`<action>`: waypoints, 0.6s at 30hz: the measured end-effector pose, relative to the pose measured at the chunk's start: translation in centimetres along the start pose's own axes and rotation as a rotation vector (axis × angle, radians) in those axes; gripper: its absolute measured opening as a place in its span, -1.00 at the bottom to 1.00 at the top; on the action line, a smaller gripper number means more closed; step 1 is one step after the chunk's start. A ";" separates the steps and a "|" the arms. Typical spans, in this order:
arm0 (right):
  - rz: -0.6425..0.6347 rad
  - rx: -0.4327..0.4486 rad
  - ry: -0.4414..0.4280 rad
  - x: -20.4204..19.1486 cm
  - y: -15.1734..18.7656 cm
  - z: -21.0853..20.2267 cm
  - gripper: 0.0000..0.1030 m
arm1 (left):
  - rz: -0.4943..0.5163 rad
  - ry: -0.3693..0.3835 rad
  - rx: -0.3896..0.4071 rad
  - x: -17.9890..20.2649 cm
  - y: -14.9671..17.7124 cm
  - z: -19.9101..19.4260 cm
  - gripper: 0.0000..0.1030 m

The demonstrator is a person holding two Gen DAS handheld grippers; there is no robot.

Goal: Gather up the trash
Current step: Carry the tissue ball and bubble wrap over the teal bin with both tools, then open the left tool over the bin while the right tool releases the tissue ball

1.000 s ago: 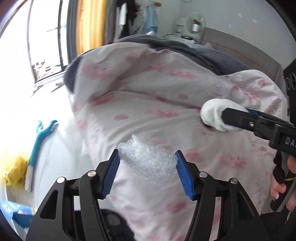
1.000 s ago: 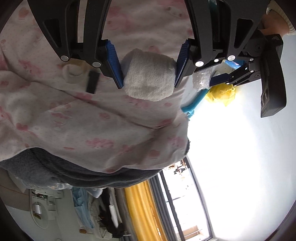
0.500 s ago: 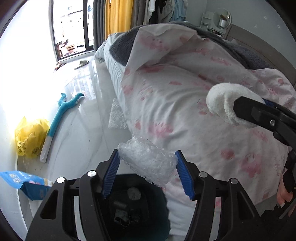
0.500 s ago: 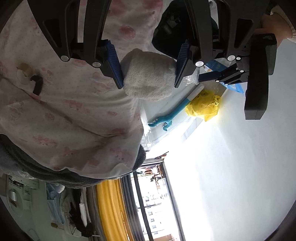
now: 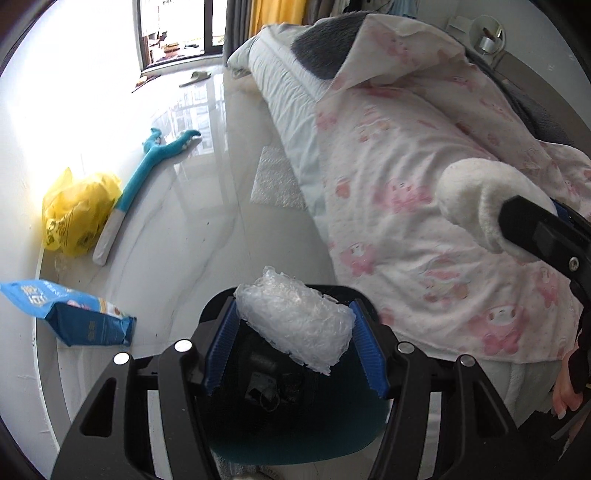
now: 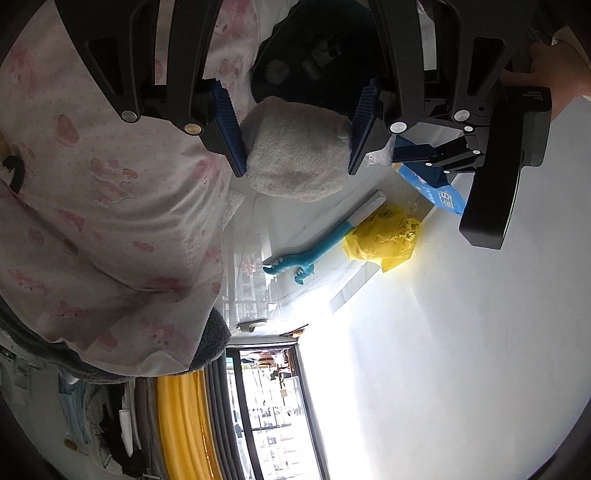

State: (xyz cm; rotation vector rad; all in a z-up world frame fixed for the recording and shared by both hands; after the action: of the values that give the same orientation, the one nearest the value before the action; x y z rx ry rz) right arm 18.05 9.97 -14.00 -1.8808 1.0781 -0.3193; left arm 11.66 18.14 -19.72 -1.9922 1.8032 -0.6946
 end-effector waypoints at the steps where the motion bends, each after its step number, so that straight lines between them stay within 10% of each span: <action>1: -0.001 -0.004 -0.002 -0.3 0.1 0.3 0.07 | -0.004 -0.002 -0.015 -0.4 0.3 0.2 0.23; 18: -0.017 -0.100 -0.032 -3.6 1.7 5.8 0.07 | -0.039 0.016 -0.203 -5.0 4.8 2.3 0.36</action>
State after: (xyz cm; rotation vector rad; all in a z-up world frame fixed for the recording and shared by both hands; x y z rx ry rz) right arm 18.49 15.84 -17.88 -1.9776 1.0747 -0.2484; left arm 8.74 22.39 -24.89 -2.1616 1.9159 -0.5587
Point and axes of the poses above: each gripper's, at about its wrist camera, not at the fingertips, and z roughly the way its jaws point, x to its right, y to its underside, the point moved 4 cm from there along z, roughly the way its jaws point, and after that the axes turned 6 degrees about x, right-handed, at the moved point
